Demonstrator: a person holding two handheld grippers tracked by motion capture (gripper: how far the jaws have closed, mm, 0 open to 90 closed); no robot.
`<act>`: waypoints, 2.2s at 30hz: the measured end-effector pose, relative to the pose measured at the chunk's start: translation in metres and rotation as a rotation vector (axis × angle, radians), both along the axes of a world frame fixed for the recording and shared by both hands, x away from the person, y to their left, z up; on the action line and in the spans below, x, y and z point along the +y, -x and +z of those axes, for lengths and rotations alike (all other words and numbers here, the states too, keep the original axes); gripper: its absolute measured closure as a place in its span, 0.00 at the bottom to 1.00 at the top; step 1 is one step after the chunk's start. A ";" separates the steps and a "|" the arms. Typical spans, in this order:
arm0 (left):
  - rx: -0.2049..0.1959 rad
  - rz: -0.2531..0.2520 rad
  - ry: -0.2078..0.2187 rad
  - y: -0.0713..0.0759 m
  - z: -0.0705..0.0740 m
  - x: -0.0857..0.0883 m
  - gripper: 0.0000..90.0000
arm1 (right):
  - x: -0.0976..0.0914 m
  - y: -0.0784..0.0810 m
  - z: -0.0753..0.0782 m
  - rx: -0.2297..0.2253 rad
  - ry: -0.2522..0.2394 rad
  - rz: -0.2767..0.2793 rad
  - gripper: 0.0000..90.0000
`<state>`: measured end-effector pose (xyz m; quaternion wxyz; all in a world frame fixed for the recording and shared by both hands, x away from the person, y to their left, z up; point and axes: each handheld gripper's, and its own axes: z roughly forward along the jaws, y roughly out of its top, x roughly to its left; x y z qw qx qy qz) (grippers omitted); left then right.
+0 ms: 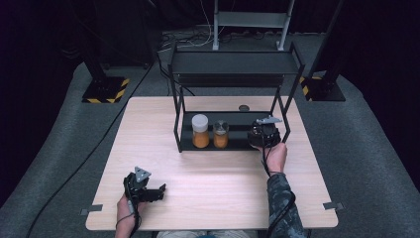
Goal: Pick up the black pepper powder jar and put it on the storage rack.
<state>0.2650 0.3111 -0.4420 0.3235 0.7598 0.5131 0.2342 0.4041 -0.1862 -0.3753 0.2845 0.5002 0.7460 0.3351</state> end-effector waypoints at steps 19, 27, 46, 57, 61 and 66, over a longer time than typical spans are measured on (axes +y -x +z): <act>-0.002 0.001 0.000 0.000 0.000 0.000 0.02 | 0.010 -0.007 -0.002 0.002 0.002 0.022 0.34; -0.003 -0.001 -0.004 0.001 0.000 -0.001 0.02 | 0.013 -0.010 -0.003 0.007 -0.001 0.027 0.34; -0.004 -0.002 -0.006 0.001 0.000 -0.001 0.02 | 0.023 -0.016 -0.008 0.013 0.007 0.041 0.34; -0.006 -0.001 -0.008 0.001 0.000 -0.001 0.02 | 0.026 -0.019 -0.012 0.018 0.005 0.039 0.34; -0.006 -0.001 -0.008 0.001 0.000 -0.001 0.02 | 0.028 -0.020 -0.013 0.019 0.004 0.041 0.34; -0.006 -0.002 -0.008 0.001 0.000 -0.001 0.02 | 0.027 -0.023 -0.013 0.023 -0.004 0.044 0.34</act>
